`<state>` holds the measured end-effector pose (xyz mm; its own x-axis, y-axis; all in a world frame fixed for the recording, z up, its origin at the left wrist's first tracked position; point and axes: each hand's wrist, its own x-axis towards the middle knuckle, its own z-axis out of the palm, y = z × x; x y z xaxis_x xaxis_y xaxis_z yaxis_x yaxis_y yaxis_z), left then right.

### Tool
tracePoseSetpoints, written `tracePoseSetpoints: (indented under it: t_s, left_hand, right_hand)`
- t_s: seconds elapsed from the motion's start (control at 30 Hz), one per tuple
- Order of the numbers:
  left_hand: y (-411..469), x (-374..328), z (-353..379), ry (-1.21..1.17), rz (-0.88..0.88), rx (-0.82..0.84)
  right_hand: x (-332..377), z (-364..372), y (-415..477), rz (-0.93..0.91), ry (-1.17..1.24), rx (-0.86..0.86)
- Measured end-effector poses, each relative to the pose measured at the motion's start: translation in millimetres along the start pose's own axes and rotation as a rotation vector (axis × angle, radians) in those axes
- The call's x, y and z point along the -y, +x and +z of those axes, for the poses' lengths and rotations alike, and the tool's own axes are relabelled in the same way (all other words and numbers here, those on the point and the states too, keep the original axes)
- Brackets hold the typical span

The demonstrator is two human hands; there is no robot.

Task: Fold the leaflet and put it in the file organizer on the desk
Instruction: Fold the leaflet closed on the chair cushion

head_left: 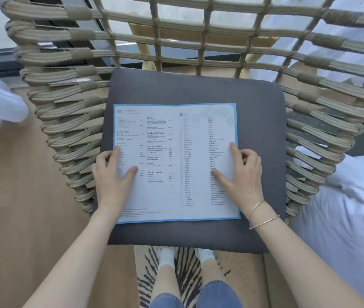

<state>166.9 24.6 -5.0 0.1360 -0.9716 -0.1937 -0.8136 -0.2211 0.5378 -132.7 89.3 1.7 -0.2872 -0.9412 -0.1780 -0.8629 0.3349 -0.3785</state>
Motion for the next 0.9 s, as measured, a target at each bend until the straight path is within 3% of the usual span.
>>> tracePoseSetpoints:
  t_s: [0.17,0.4,0.9]
  left_hand:
    - [0,-4,-3,-0.013,-0.031,0.025]
    - [-1,-4,-2,-0.041,-0.059,0.005]
    - [-11,-50,-37,-0.145,0.002,-0.048]
  right_hand:
    - [-21,-10,-31,0.025,-0.066,-0.039]
    - [-40,-6,-51,0.172,-0.15,0.045]
    - [-47,13,-53,0.17,-0.205,0.007]
